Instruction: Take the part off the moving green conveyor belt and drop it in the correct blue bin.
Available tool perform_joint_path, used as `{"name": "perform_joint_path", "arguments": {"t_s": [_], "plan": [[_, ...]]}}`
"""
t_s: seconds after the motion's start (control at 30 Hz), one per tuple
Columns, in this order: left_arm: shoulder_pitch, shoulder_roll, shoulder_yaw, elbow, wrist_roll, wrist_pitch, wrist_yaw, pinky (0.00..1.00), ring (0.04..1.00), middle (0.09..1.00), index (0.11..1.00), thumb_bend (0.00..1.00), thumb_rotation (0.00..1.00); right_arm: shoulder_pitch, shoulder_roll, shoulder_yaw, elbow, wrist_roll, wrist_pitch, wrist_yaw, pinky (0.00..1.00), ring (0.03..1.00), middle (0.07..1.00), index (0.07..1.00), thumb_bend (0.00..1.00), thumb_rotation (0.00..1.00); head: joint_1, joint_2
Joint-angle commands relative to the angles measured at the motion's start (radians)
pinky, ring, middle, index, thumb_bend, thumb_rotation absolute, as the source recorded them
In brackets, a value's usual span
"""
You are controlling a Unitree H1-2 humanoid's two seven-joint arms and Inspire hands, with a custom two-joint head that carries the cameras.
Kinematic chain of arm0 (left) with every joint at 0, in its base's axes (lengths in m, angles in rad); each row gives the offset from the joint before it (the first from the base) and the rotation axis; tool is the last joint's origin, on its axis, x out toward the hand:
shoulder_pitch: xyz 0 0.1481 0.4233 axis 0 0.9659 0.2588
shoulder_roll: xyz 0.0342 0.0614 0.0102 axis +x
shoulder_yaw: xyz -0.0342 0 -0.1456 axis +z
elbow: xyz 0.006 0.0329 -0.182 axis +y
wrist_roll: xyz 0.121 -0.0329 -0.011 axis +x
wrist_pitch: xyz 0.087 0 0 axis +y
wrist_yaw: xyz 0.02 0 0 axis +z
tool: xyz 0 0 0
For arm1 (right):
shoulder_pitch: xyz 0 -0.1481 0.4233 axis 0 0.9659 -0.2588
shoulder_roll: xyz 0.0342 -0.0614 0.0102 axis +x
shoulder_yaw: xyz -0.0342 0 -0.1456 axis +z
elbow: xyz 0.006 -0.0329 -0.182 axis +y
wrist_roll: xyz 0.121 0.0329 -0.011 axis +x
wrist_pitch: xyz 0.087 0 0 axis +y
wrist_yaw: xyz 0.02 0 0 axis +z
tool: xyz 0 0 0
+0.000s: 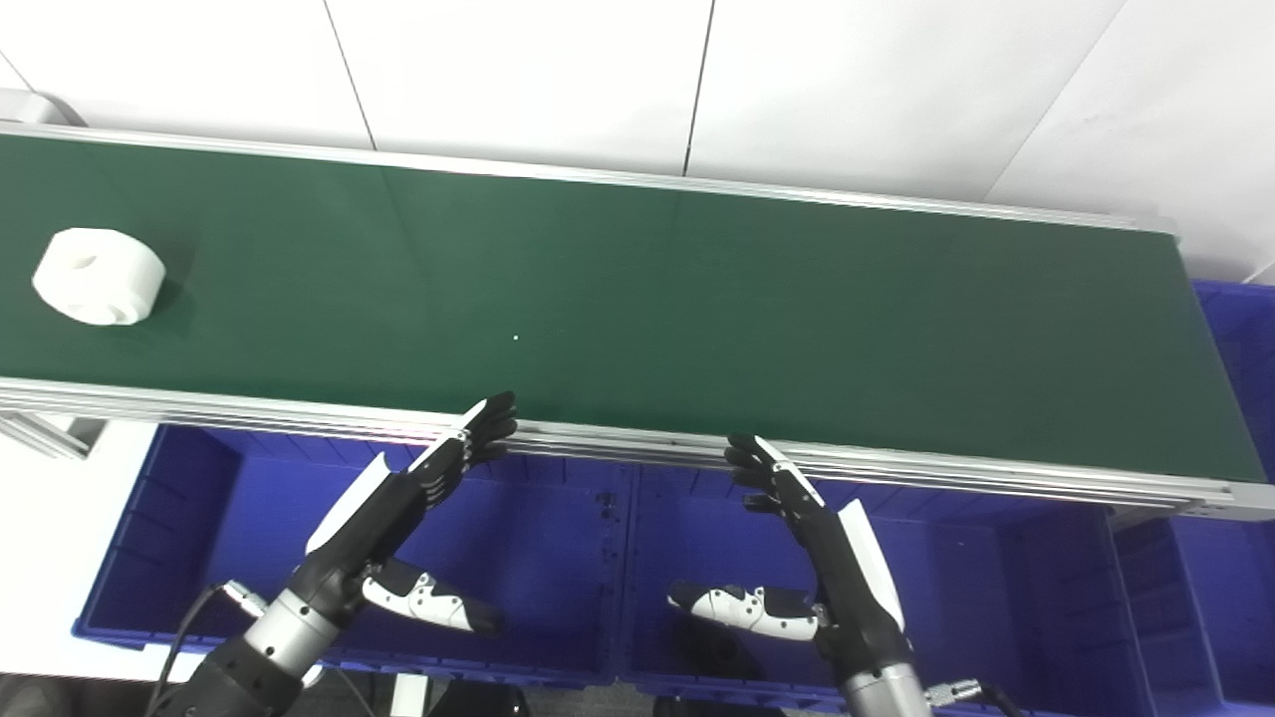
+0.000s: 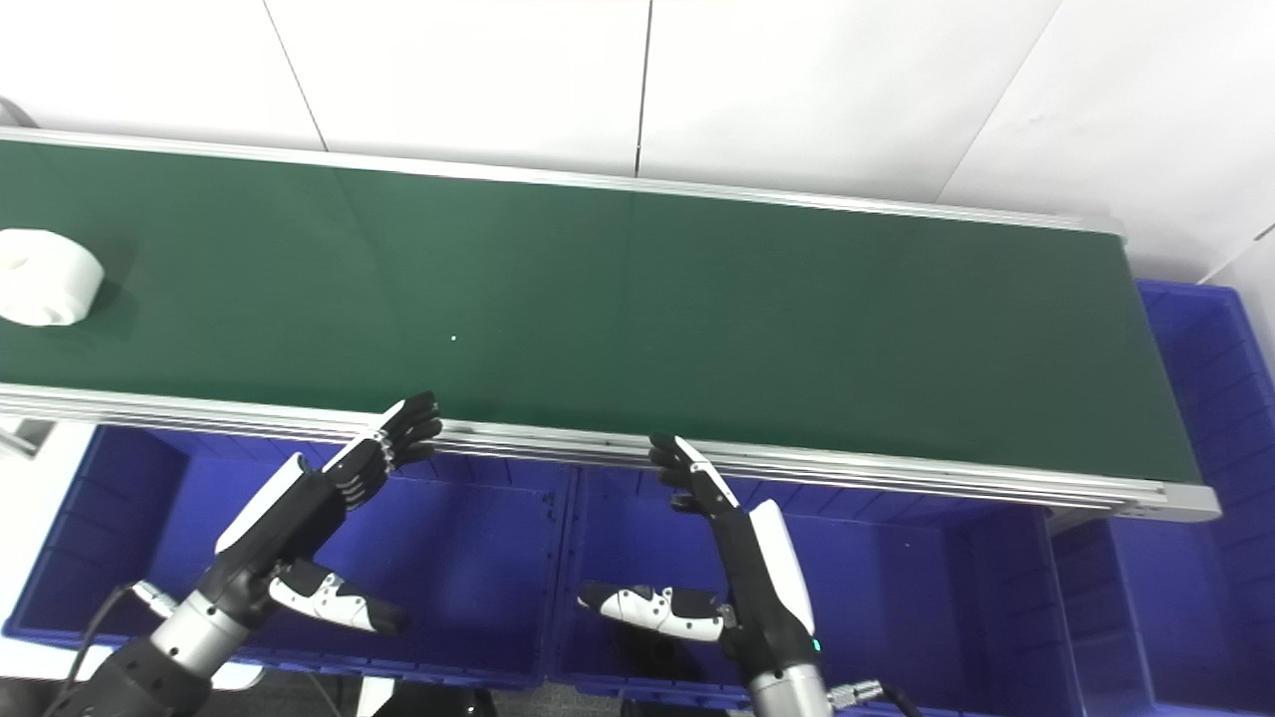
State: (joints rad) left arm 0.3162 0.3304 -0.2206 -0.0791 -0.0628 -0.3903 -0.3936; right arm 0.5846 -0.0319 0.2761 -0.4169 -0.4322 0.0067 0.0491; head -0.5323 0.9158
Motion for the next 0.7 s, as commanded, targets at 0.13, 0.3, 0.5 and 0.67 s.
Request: {"name": "perform_joint_path", "arguments": {"t_s": [0.13,0.3,0.5,0.67], "plan": [[-0.019,0.002,0.003,0.017,-0.019,-0.07,-0.014,0.9,0.944,0.972,0.973,0.86,0.35,0.008,0.003,0.003,0.004,-0.007,-0.033,-0.028,0.76,0.825,0.855,0.884,0.85,0.23,0.1,-0.046],[-0.011,-0.016,0.004,0.031,0.002,-0.079,-0.011,0.89,0.939,0.969,0.963,0.87,0.35,0.013,-0.016,0.001,0.035,-0.003,-0.071,-0.046,0.74,0.816,0.855,0.885,0.84,0.22,0.161,-0.094],[0.001,-0.037,0.01,0.04,0.035,-0.079,0.002,0.87,0.927,0.955,0.946,0.89,0.35,0.018,-0.033,0.004,0.072,0.007,-0.125,-0.076,0.75,0.821,0.854,0.879,0.84,0.19,0.191,-0.138],[0.008,-0.047,0.009,0.042,0.039,-0.08,0.001,0.87,0.923,0.947,0.939,0.89,0.32,0.026,-0.039,0.004,0.092,-0.007,-0.159,-0.103,0.74,0.821,0.858,0.877,0.84,0.19,0.204,-0.156]]}}
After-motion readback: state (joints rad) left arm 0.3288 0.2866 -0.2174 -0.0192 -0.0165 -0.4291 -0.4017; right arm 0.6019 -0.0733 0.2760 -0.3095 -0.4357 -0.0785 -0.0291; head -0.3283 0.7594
